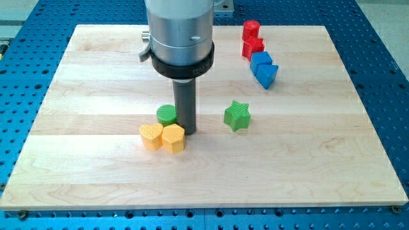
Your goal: Place the green star at the top right of the hexagon
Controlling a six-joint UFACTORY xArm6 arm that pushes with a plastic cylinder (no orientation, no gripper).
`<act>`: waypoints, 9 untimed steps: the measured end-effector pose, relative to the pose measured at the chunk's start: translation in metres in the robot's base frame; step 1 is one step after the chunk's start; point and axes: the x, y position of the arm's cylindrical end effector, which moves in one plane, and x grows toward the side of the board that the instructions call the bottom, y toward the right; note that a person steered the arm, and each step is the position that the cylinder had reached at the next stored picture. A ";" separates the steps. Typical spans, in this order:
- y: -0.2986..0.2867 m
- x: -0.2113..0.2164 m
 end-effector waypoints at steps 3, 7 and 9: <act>0.064 -0.053; 0.115 -0.017; 0.064 0.046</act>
